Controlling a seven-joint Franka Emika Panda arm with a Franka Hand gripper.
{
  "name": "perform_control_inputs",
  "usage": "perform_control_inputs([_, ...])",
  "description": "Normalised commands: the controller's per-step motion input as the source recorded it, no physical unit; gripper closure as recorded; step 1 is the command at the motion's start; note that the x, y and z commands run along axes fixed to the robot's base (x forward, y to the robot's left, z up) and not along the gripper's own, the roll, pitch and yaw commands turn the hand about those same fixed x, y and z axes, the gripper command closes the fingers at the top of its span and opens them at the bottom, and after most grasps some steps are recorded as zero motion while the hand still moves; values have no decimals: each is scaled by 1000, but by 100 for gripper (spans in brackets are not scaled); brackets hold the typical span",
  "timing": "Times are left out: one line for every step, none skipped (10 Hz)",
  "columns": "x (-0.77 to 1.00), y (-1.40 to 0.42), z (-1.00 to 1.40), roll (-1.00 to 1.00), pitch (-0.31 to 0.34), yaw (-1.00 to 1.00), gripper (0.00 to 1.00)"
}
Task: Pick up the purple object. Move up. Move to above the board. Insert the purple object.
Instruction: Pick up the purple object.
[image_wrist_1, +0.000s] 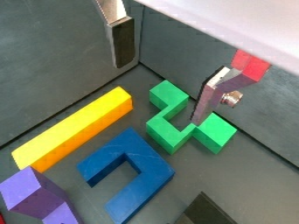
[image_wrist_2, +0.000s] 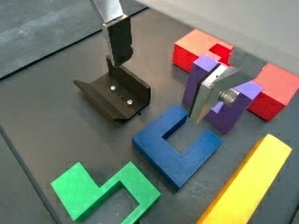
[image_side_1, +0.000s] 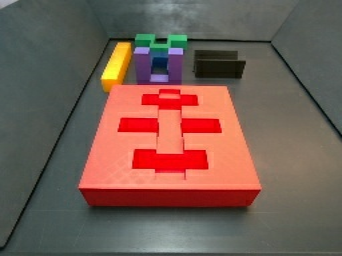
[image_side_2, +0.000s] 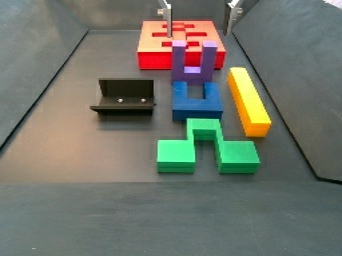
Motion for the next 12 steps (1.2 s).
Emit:
perform_control_inputs([17,-46,-6,0,0,0,0])
perform_control_inputs([77,-217,-69,0,0,-91,0])
perform_control_inputs([377,-417,-169,0,0,-234,0])
perform_control_inputs([454,-529,-237,20,0,-251,0])
perform_control_inputs([414,-517,-254,0,0,-266,0])
perform_control_inputs([457,-454,-237,0,0,-209,0])
perform_control_inputs([380,-463,-254,0,-7,-186,0])
perform_control_inputs([371,-517,-251,0,0,-171,0])
perform_control_inputs([271,-591,-277,27,-1,-91,0])
perform_control_inputs([103,-646,-306,47,0,0,0])
perform_control_inputs([0,-631,-414,86,0,103,0])
perform_control_inputs([0,-589,-420,120,17,200,0])
